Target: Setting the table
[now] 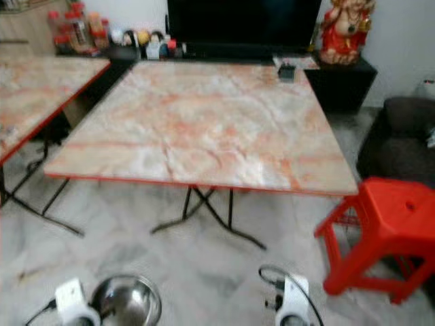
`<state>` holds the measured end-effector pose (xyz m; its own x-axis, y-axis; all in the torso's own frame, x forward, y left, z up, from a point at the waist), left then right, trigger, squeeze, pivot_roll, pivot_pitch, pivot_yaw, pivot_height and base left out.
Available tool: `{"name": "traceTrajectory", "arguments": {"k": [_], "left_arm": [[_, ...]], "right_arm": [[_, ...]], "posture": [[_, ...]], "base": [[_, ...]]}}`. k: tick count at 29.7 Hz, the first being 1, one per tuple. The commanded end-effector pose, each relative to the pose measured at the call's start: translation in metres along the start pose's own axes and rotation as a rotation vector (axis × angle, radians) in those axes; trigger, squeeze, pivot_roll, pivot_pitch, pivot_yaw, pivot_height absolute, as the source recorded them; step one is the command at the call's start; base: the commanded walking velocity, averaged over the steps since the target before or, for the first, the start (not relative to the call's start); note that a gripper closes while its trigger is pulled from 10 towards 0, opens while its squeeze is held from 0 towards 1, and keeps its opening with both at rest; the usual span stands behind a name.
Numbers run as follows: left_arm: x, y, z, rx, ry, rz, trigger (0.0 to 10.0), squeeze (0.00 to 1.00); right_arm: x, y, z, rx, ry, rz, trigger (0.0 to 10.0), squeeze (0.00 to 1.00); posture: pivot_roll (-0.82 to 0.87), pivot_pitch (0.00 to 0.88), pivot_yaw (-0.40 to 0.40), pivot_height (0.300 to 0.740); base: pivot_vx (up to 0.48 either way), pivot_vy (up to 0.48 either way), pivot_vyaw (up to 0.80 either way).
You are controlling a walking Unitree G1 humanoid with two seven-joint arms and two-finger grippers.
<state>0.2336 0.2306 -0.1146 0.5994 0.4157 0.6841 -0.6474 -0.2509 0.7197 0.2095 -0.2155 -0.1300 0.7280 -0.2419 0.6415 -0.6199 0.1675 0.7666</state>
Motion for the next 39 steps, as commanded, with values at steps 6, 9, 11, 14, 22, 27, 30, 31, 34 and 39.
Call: {"name": "traceTrajectory", "arguments": {"k": [6,9,11,14,22,27,30,31,34,39], "left_arm": [[0.017,0.001,-0.026,0.092,0.392,0.112,10.0,0.0],[0.04,0.004,-0.041,0.118,0.508,0.239,10.0,0.0],[0.056,0.007,-0.052,0.13,0.558,0.329,10.0,0.0],[0.077,0.012,-0.069,0.159,0.596,0.426,10.0,0.0],[0.11,0.024,-0.091,0.201,0.634,0.589,10.0,0.0],[0.153,0.04,-0.097,0.15,0.678,0.76,10.0,0.0],[0.185,0.051,-0.097,0.109,0.692,0.858,10.0,0.0],[0.19,0.053,-0.096,0.099,0.695,0.873,10.0,0.0],[0.215,0.061,-0.088,0.042,0.693,0.933,10.0,0.0],[0.254,0.076,-0.069,-0.064,0.681,1.016,10.0,0.0]], "right_arm": [[0.005,-0.001,0.0,0.01,0.001,0.013,10.0,0.0],[0.007,-0.001,0.002,0.012,0.012,0.016,10.0,0.0],[0.007,-0.001,0.002,0.019,0.028,0.014,10.0,0.0],[0.008,-0.001,0.001,0.03,0.044,0.013,10.0,0.0],[0.016,-0.003,-0.002,0.043,0.059,0.025,10.0,0.0],[0.018,-0.004,-0.004,0.049,0.067,0.026,10.0,0.0],[0.016,-0.004,-0.006,0.057,0.075,0.021,10.0,0.0],[0.016,-0.004,-0.006,0.057,0.075,0.021,10.0,0.0],[0.016,-0.004,-0.009,0.062,0.074,0.021,10.0,0.0],[0.017,-0.004,-0.012,0.065,0.066,0.025,10.0,0.0]], "posture": [[-0.02,0.0,-0.046,0.74],[0.0,0.0,-0.071,0.74],[0.01,0.0,-0.086,0.74],[0.01,0.0,-0.093,0.74],[0.03,0.0,-0.113,0.74],[0.05,0.0,-0.116,0.74],[0.05,0.0,-0.115,0.74],[0.05,0.0,-0.115,0.74],[0.05,0.0,-0.107,0.74],[0.05,0.0,-0.096,0.74]], "base": [[0.0,0.0,0.0],[0.0,0.0,0.0],[0.0,0.0,0.0],[0.0,0.0,0.0],[0.0,0.0,0.0],[0.0,0.0,0.0],[0.0,0.0,0.0],[0.0,0.0,0.0],[0.0,0.0,0.0],[0.0,0.0,0.0]]}}
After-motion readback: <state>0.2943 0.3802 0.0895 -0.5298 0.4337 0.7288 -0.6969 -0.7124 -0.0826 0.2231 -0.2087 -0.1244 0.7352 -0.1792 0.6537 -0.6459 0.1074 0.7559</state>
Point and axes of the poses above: a point about 5 cm out from each wrist's last joint towards the gripper, its own y axis pointing back from the gripper into the wrist, its own x axis along the axis of the wrist's last joint, z = x × y, the point moved 6 cm from there along -y, pointing out of the wrist towards the gripper, and after that the axes turned 3 degrees about -y, right-handed, at the moved point
